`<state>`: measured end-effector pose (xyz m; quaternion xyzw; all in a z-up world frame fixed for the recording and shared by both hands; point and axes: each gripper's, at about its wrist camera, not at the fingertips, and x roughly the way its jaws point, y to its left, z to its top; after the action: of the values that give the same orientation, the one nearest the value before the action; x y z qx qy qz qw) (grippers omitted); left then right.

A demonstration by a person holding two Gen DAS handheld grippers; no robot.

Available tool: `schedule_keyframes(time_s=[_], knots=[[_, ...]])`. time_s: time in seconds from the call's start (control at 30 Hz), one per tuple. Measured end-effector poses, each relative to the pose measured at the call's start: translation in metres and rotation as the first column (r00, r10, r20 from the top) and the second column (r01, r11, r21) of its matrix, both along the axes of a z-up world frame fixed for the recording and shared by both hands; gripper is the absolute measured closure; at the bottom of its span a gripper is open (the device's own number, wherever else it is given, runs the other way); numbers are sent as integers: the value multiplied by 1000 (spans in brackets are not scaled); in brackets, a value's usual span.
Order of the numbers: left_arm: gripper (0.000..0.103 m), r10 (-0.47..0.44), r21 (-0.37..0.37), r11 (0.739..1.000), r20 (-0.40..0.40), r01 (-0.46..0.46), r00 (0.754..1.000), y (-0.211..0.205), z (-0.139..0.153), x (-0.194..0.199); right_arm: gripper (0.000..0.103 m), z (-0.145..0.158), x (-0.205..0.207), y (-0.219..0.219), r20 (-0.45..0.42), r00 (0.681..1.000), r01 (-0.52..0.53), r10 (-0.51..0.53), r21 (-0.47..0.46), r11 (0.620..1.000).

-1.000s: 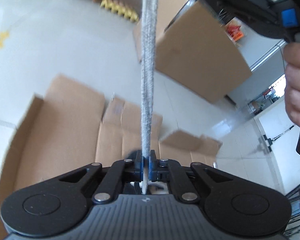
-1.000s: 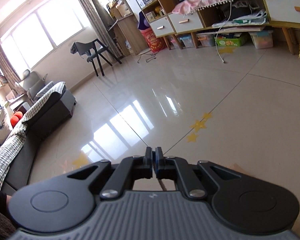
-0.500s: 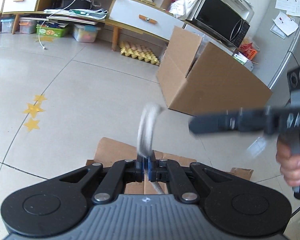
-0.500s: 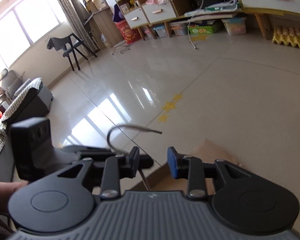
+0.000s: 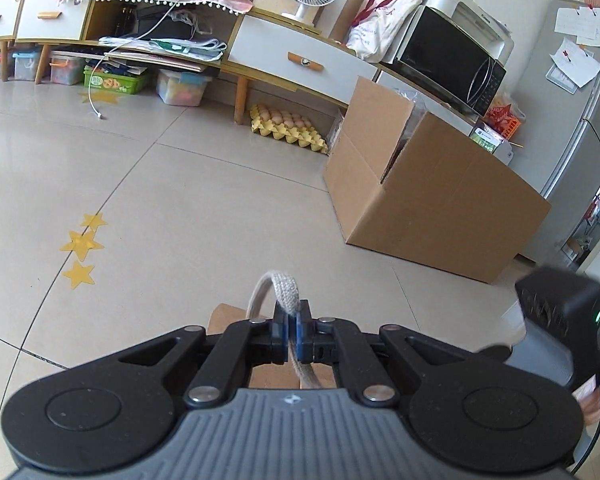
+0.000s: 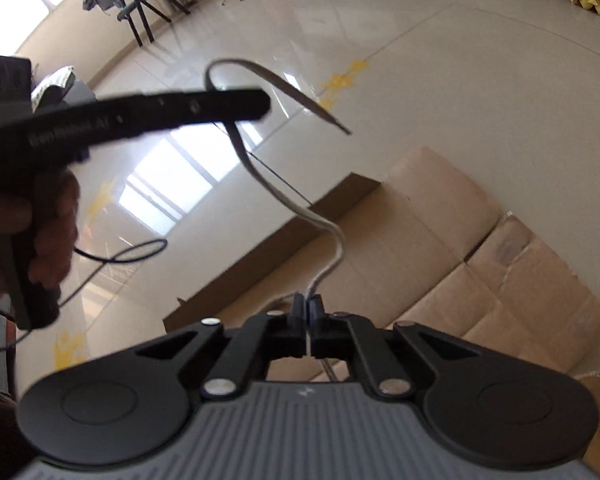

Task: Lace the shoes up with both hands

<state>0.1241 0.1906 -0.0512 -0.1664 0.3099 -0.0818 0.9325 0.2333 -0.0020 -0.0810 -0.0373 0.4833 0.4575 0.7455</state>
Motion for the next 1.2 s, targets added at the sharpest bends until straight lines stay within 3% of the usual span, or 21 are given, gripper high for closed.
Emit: schedule_keyframes(time_s=[0.07,0.13,0.23,0.47,0.57,0.63,0.67,0.87,1.0,1.1,1.2], knots=[[100,-4,-6,1000,-7,4,1000,-1,-2,0,101,12,-1,5,12,1000,-7,6,56,998],[100,-6,-4,1000,-10,6,1000,-1,-2,0,101,18,-5,11,63,998,-11,7,56,998],[100,-9,-1,1000,-21,9,1000,0,-4,1,101,16,-7,15,41,999,-37,33,79,996],[99,-5,13,1000,-78,6,997,4,-13,1,93,2,-3,20,38,999,-25,24,16,1000],[89,-25,32,999,-116,29,993,3,-17,2,75,1,-3,18,47,999,-13,13,-1,1000],[56,-22,49,998,-138,29,990,1,-20,1,69,1,-3,15,57,998,-5,5,-11,1000],[50,-17,55,998,-147,25,989,0,-22,1,68,0,-3,14,57,998,0,1,-17,1000],[43,-24,71,997,-234,42,972,-1,-35,1,65,-4,-5,3,58,998,17,-13,-64,998],[24,-27,73,996,-283,50,959,0,-42,1,61,-9,-7,-3,59,998,23,-17,-115,993],[22,-45,97,992,-364,86,930,-2,-51,3,54,-12,-10,-10,62,998,35,-25,-154,988],[19,-46,107,989,-447,105,893,1,-63,4,53,-15,-16,-19,55,998,44,-34,-191,981]])
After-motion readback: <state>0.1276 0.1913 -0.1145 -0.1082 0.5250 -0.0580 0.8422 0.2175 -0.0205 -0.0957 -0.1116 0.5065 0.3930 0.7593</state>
